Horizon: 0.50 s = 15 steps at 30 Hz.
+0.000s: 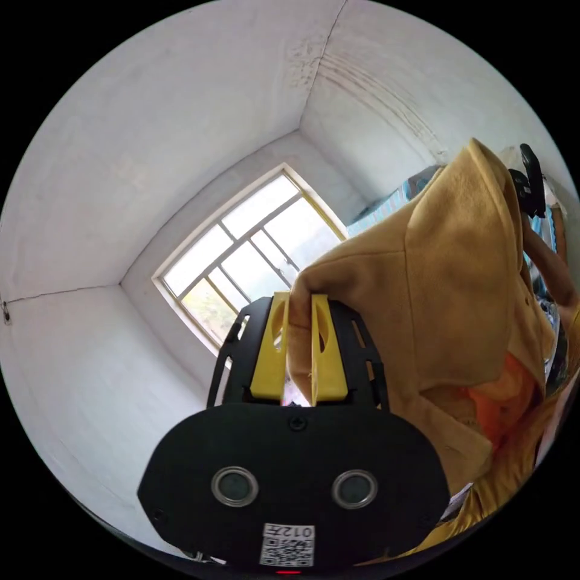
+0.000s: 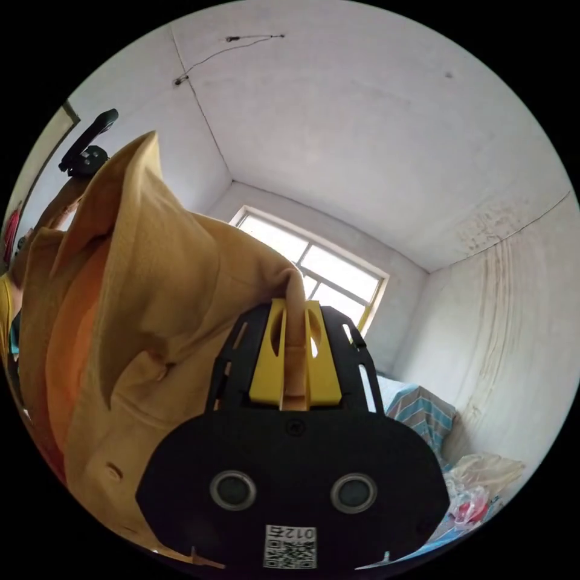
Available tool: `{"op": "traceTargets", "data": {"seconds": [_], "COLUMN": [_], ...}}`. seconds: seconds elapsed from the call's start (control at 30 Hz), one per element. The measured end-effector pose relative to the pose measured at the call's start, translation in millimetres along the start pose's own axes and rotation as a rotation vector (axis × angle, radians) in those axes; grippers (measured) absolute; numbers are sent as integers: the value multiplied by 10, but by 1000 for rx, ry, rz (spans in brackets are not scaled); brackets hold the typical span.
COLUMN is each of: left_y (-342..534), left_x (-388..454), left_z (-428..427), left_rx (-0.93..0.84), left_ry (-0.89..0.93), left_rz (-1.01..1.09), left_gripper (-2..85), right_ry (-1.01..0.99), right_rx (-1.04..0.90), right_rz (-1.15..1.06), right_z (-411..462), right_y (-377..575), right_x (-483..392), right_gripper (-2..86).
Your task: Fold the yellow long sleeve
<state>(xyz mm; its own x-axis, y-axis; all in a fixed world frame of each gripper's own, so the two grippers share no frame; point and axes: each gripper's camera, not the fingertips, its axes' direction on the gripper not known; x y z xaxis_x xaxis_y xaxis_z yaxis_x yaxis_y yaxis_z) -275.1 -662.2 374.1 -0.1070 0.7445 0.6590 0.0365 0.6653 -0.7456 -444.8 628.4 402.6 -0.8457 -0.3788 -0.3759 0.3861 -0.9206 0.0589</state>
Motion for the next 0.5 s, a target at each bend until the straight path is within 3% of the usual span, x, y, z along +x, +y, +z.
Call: {"op": "traceTargets", "data": {"seconds": [0.17,0.23,0.3,0.37,0.5], "left_y": [76,386,773,1163,2210], "left_x": [115,287,452,616,828], "left_z": [2538,3970,4686,5072,5615], "left_rx": [-349,-586,-717,-720,-755], "left_ry": [99,128,131,117,288], "left_rz": [-34,-159,-254,-279,-342], "left_gripper": [21,14,8,4,2], "right_ry": [-41,-101,-101,-55,-120], "right_rx": [-338,-635,-758,-737,-821], "right_rz": [-103,-13,57,26,-167], "right_z": [2513,3989,4627,4849,4972], "right_y": [714,1288,1763,2205,3446], "right_x": [-281,-405,-567,-818,-1345], "right_gripper": [32,44,27,13,3]}}
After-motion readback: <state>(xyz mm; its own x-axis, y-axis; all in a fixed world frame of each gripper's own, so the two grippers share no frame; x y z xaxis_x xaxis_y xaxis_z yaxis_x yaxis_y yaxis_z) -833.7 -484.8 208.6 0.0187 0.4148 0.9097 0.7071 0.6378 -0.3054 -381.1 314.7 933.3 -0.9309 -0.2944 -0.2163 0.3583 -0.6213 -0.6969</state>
